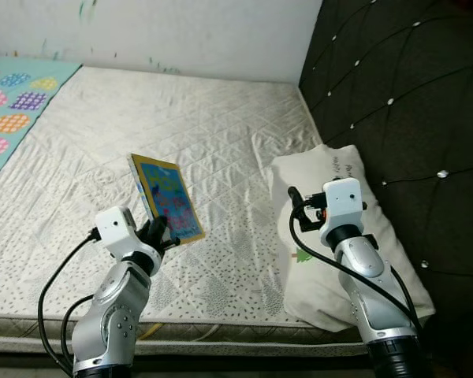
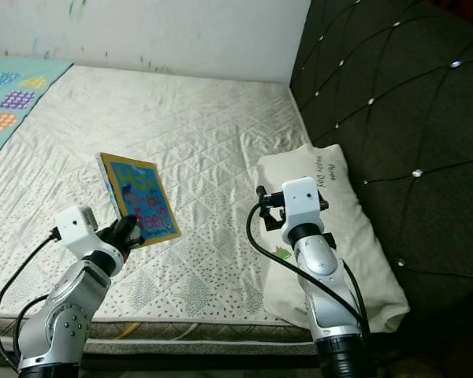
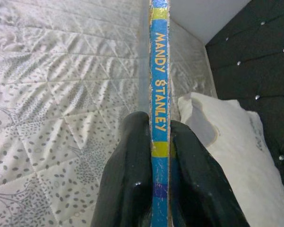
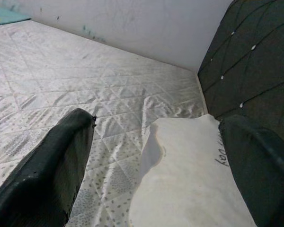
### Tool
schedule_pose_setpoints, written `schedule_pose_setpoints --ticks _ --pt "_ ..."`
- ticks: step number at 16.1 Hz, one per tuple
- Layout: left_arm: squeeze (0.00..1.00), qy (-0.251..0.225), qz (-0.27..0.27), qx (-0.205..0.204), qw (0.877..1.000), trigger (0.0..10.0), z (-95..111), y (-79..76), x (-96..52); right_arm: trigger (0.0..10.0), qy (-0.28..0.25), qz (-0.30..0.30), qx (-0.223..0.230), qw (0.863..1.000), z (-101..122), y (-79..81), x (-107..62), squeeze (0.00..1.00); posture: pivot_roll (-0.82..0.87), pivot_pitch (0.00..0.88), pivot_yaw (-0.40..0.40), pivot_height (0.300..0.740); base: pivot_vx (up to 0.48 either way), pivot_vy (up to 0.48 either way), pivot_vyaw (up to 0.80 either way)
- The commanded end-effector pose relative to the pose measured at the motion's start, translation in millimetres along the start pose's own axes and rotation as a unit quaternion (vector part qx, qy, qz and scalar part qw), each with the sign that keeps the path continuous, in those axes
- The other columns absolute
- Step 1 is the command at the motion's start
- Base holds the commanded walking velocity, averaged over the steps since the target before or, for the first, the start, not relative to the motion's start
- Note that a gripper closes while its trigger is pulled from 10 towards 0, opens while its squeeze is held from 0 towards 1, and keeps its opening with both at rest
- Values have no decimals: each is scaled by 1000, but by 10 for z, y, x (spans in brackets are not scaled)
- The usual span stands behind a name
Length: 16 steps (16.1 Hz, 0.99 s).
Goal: Clean up the room
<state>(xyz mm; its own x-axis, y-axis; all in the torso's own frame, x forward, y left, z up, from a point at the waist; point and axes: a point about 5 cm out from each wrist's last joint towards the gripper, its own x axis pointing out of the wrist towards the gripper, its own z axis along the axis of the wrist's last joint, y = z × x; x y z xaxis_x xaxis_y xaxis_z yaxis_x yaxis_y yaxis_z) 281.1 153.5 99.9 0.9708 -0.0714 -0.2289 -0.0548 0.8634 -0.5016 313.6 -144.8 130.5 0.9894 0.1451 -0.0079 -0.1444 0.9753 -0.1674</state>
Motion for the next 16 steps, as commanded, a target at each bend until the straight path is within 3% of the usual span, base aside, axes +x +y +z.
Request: schedule_pose_setpoints --ticks 1,6,8,10,12,16 --pt "0 -18 -24 20 999 10000 96 -136 -5 10000 -7 -2 3 1000 58 22 -2 0 8 90 -75 740 0 0 0" --pt "0 -24 -17 35 999 10000 152 -157 35 10000 -18 0 18 1000 91 81 51 0 6 55 -39 740 0 0 0" --pt "0 -29 -20 16 999 10000 168 -92 19 10000 -16 -2 20 1000 73 68 46 0 8 57 -39 740 0 0 0" --pt "0 -23 -22 25 999 10000 161 -65 5 10000 -13 0 21 1000 57 70 28 0 8 64 -44 740 0 0 0" --pt "0 -17 -19 58 998 10000 148 -44 1 10000 -9 4 22 1000 50 84 19 0 8 74 -56 736 0 0 0" --pt "0 -25 -25 59 998 10000 152 -87 -5 10000 -11 15 31 999 59 113 33 0 12 80 -65 728 0 0 0"
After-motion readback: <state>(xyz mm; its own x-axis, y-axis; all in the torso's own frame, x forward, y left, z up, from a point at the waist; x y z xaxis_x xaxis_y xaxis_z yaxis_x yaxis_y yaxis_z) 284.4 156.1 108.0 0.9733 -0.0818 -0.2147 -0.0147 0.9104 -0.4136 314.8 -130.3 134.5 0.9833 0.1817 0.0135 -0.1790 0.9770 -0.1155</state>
